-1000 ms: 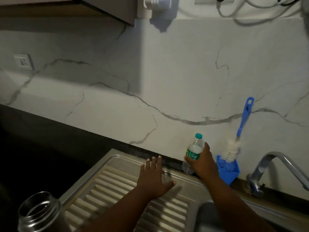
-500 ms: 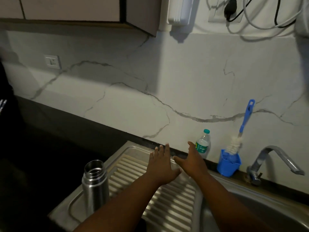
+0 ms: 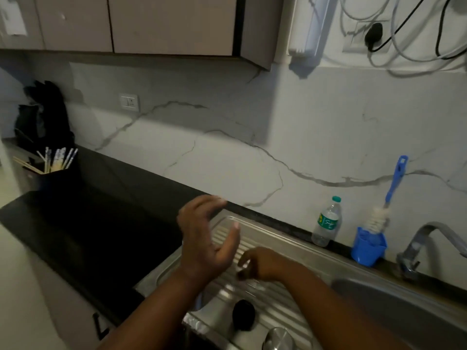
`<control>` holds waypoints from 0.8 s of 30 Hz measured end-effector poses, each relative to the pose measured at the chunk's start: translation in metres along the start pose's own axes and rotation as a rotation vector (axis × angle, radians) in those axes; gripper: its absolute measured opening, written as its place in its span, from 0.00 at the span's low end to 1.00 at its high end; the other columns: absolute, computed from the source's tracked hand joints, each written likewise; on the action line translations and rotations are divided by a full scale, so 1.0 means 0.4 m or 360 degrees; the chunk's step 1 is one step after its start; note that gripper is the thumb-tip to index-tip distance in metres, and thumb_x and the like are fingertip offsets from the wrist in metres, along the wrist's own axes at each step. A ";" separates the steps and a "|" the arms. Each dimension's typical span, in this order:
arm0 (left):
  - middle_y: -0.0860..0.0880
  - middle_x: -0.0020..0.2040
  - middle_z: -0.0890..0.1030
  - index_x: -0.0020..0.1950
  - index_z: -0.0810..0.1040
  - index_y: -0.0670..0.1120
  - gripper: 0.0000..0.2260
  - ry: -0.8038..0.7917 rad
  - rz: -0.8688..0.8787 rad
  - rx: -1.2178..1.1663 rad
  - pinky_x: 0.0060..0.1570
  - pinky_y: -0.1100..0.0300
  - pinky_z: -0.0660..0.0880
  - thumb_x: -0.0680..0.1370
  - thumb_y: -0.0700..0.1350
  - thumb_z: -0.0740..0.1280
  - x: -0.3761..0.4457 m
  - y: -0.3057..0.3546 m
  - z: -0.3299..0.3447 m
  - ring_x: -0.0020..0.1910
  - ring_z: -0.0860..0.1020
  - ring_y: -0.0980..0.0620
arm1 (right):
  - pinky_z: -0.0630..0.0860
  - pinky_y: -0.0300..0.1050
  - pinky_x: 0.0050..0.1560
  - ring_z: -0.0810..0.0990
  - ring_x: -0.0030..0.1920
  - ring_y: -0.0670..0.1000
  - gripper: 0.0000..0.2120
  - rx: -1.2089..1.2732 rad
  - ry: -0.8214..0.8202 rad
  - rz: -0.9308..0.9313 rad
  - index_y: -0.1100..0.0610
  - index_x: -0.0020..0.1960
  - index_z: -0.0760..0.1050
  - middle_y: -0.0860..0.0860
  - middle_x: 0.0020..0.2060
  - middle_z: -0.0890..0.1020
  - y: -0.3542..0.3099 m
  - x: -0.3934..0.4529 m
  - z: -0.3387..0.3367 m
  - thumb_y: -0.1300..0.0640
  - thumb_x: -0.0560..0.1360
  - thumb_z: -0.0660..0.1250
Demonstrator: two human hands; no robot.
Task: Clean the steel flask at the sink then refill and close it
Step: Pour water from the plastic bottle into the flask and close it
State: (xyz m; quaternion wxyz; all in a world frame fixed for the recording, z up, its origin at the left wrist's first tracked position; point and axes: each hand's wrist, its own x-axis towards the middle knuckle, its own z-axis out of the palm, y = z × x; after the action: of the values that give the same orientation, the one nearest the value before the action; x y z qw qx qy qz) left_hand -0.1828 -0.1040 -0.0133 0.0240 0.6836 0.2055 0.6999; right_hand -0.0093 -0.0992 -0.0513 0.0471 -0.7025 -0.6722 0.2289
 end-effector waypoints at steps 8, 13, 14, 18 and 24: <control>0.56 0.71 0.60 0.74 0.52 0.62 0.54 -0.0120 -0.1236 -0.0003 0.66 0.55 0.65 0.54 0.69 0.76 -0.129 -0.098 -0.103 0.70 0.63 0.54 | 0.67 0.46 0.63 0.69 0.67 0.58 0.25 -0.0314 -0.0218 -0.0102 0.50 0.70 0.66 0.55 0.68 0.66 0.005 -0.064 0.196 0.53 0.75 0.68; 0.50 0.77 0.54 0.78 0.45 0.57 0.63 -0.0573 -0.1602 -0.0015 0.71 0.46 0.65 0.53 0.62 0.81 -0.184 -0.115 -0.094 0.74 0.62 0.46 | 0.73 0.40 0.48 0.77 0.53 0.52 0.18 0.0145 0.0190 -0.0073 0.50 0.58 0.72 0.49 0.52 0.72 0.038 -0.095 0.210 0.56 0.70 0.70; 0.49 0.78 0.53 0.78 0.45 0.56 0.63 -0.0612 -0.1616 -0.0006 0.71 0.47 0.64 0.54 0.59 0.82 -0.183 -0.118 -0.094 0.74 0.62 0.45 | 0.74 0.38 0.45 0.78 0.49 0.50 0.19 0.0392 0.0293 -0.0028 0.51 0.58 0.71 0.49 0.50 0.74 0.036 -0.103 0.196 0.57 0.69 0.72; 0.47 0.77 0.58 0.78 0.46 0.57 0.62 -0.0651 -0.1638 -0.0028 0.71 0.46 0.65 0.55 0.56 0.83 -0.161 -0.134 -0.092 0.73 0.65 0.45 | 0.80 0.42 0.42 0.80 0.45 0.48 0.21 0.1261 0.0650 -0.0024 0.53 0.54 0.75 0.48 0.48 0.79 -0.027 -0.125 0.060 0.60 0.64 0.78; 0.52 0.61 0.77 0.71 0.63 0.51 0.49 -0.0576 -0.1702 -0.0424 0.59 0.53 0.75 0.55 0.55 0.84 -0.140 -0.192 -0.088 0.58 0.79 0.51 | 0.79 0.48 0.55 0.80 0.54 0.51 0.23 0.1240 0.0623 -0.0366 0.48 0.60 0.75 0.50 0.56 0.79 -0.195 -0.148 -0.116 0.59 0.68 0.75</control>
State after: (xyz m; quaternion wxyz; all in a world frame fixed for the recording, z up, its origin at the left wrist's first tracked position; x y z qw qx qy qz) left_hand -0.2321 -0.0606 -0.0904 0.4949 0.5846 0.4250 0.4823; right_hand -0.0627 -0.1381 0.0345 0.4594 -0.5831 -0.5882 0.3209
